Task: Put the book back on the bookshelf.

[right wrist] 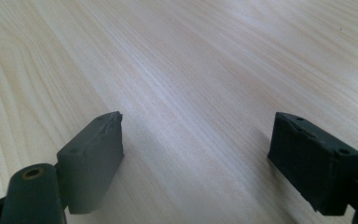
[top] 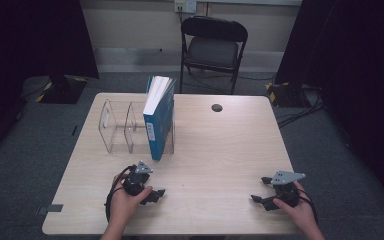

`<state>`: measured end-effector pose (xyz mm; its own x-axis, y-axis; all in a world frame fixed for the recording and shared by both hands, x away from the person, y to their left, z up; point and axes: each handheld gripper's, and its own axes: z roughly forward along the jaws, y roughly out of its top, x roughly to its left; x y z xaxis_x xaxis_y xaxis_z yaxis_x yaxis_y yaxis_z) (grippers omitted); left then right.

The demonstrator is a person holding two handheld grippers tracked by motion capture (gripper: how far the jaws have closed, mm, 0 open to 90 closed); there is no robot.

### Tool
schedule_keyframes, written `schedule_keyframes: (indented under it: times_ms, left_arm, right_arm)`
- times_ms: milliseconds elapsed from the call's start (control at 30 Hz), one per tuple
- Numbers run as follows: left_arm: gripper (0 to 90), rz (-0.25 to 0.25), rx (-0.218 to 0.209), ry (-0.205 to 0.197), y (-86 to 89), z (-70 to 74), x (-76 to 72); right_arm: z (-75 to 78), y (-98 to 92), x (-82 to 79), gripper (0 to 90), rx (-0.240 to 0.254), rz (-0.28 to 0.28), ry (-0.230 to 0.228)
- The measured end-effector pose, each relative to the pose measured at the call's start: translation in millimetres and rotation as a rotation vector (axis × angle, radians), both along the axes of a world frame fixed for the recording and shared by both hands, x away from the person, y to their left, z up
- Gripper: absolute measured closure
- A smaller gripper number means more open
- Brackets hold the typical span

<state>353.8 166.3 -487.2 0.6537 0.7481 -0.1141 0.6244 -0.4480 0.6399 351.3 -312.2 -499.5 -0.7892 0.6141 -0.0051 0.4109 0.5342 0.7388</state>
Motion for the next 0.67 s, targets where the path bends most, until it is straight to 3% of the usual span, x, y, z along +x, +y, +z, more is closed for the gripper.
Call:
schedule_keyframes:
  times_ms: [133,400,667]
  left_arm:
    - [14.1,-0.015,0.032,-0.034,-2.6,-1.7,-3.2]
    - [13.6,-0.026,0.041,-0.084,-3.0,-6.1,-9.0]
    - [13.1,-0.023,0.008,-0.138,0.2,-11.5,-14.2]
  right_arm:
    - [0.0,0.0,0.0,16.7,0.000,0.000,-0.001]
    - [0.0,0.0,0.0,16.7,0.000,0.000,0.000]
    - [0.0,0.0,0.1,16.6,0.000,0.001,0.001]
